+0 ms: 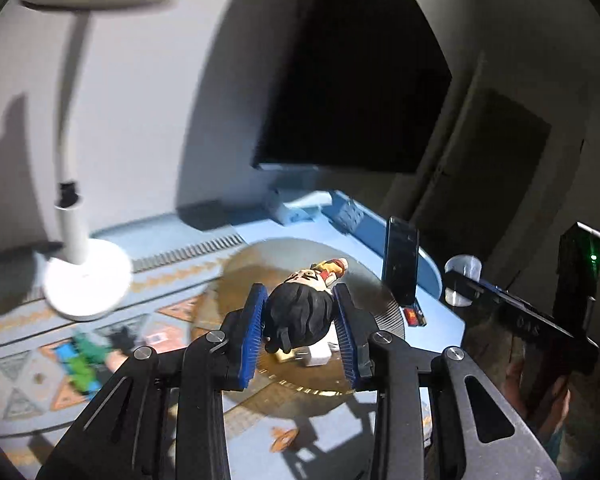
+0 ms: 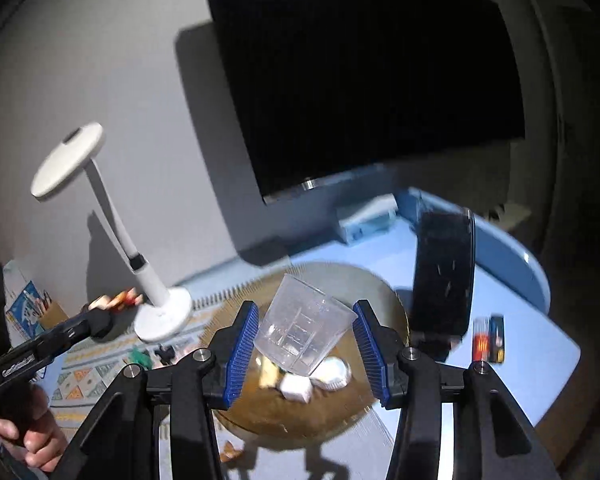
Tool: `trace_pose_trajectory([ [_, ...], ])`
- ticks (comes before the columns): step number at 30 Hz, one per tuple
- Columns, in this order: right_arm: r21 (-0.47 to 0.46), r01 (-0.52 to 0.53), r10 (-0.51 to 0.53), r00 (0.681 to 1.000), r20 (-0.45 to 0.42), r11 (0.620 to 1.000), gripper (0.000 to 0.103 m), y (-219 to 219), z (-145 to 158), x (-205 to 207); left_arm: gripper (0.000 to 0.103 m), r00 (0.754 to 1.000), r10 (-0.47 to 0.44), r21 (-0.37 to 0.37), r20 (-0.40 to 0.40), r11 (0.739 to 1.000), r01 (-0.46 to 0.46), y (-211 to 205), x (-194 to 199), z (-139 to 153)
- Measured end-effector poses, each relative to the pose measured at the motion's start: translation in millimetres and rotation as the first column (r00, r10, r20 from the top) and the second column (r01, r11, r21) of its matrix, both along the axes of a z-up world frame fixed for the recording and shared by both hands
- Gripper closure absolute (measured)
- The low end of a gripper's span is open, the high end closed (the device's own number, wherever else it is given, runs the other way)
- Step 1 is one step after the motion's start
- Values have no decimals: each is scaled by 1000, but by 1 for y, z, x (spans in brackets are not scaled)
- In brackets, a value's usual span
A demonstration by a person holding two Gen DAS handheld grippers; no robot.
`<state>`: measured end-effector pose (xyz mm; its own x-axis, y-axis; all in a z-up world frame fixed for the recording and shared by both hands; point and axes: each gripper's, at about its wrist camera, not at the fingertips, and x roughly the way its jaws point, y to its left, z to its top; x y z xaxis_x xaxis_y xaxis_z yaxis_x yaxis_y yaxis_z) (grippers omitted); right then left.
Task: Organize rigid objects
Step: 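Carry doll and cup over bowl and open both tools to release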
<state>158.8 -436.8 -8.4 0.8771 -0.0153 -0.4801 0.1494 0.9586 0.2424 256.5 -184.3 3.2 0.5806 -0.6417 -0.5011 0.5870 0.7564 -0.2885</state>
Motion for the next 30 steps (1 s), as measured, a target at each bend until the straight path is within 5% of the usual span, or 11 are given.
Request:
trace_pose_trajectory([
  [11, -2, -16, 15, 972, -236, 1000, 55, -13, -68, 41, 73, 996, -5, 169, -89, 985, 21, -67, 18, -76],
  [24, 36, -64, 72, 949, -306, 997, 55, -7, -90, 55, 72, 992, -12, 230, -128, 972, 41, -84, 28, -99],
  [30, 117, -20, 53, 957, -286, 993, 46, -25, -83, 47, 35, 998, -12, 201, -64, 979, 24, -59, 17, -71],
])
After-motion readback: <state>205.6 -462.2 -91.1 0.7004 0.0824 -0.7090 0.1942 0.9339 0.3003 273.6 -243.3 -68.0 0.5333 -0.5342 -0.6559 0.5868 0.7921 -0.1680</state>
